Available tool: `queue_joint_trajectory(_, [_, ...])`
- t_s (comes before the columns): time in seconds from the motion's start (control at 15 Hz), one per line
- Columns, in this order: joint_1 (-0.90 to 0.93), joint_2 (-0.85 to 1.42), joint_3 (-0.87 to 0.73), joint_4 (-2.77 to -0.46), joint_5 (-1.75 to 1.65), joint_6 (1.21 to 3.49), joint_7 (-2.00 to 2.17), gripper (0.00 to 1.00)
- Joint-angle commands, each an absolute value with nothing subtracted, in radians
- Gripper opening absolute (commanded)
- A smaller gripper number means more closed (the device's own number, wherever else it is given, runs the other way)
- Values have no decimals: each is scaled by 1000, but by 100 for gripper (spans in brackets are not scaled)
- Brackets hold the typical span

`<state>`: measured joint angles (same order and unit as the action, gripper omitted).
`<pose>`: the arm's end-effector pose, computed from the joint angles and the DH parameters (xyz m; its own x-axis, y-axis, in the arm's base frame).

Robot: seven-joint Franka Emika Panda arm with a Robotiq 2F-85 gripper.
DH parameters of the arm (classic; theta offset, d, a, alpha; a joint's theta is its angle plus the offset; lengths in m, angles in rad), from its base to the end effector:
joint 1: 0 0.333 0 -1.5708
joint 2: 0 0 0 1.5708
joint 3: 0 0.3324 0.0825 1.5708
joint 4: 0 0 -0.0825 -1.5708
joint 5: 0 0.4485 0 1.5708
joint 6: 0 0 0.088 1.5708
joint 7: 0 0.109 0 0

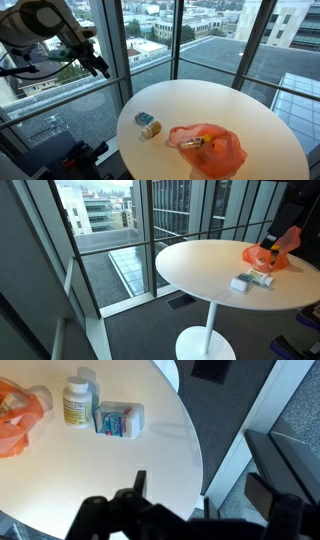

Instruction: Put the box in the plastic

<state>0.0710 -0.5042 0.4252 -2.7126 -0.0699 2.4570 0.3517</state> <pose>0.3892 0.1937 0.3619 0.9459 0.1838 0.2673 0.1413 -0.9752 0.1705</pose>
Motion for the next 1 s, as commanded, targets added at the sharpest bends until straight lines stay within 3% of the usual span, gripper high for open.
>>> queue_joint_trajectory(0.0, [97,-499,398,-2711,-91,2454,367,100])
queue_joint_trajectory(0.93, [28,-348,195,-2585,-42,2407,320,100])
